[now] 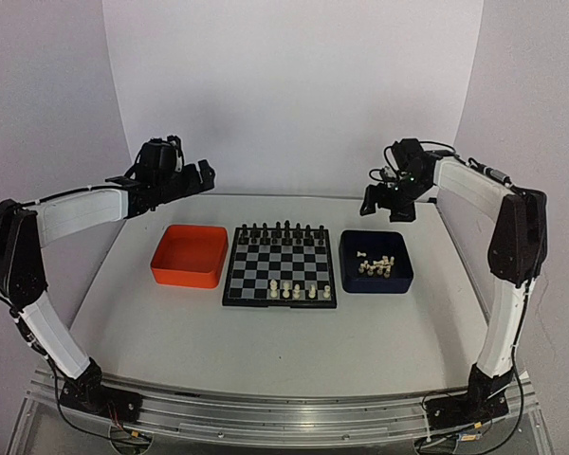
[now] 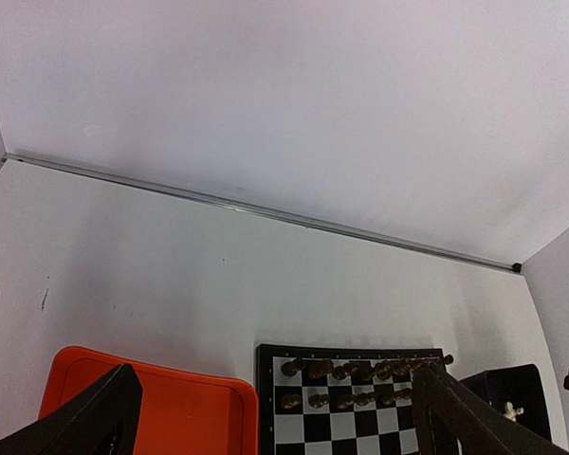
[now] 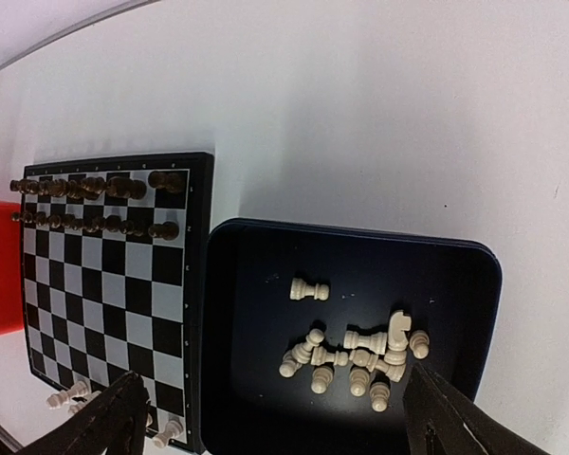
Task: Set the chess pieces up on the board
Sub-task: Pick up the chess piece from the storage box.
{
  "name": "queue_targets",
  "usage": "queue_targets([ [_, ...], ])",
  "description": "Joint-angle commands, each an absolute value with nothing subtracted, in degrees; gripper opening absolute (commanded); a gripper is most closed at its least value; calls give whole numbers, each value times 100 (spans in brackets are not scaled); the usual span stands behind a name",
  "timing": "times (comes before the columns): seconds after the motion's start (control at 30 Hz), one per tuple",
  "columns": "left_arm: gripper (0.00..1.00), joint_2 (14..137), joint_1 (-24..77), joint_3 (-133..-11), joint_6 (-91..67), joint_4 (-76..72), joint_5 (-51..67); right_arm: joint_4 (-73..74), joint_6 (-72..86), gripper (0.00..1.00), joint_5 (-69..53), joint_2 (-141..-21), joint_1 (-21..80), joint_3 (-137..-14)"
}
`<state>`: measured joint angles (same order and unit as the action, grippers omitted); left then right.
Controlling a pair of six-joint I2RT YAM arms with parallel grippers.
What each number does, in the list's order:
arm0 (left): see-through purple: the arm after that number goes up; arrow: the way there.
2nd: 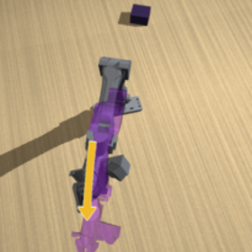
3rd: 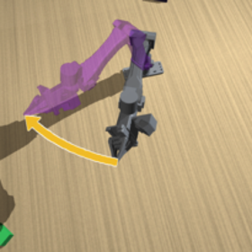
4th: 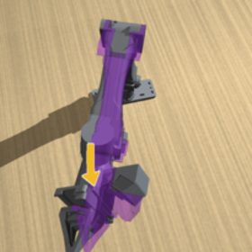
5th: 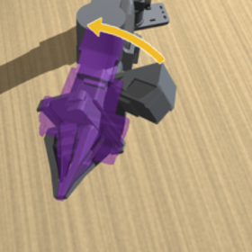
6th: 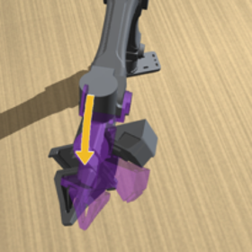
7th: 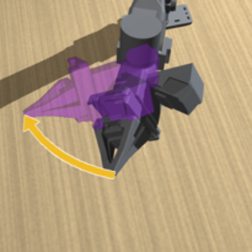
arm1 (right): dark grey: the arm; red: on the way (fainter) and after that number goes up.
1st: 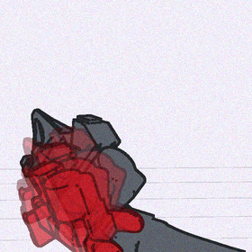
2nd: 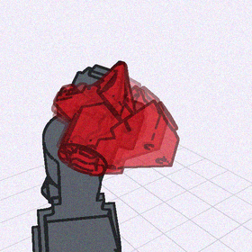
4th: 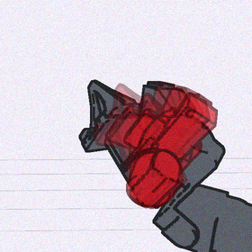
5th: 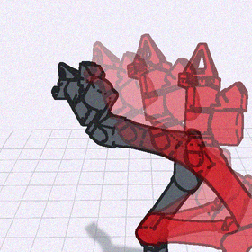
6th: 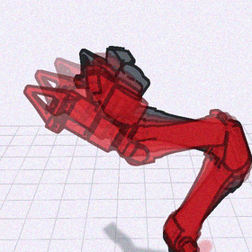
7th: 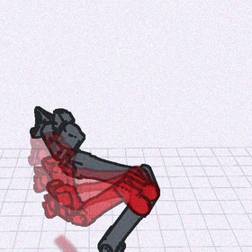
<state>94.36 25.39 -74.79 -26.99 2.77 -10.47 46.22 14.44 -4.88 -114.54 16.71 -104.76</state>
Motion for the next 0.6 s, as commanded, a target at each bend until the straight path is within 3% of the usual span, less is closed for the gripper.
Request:
queue_targets([
  [0.0, 100, 9744, 2460, -8138, -2837, 68, -1151, 4753, 1280, 91, -462, -11347, 1676, -10443],
  [0.57, 100, 10534, 2212, -8804, -2758, -178, -1072, 5677, 1081, 89, -72, -12123, 1589, -10965],
])
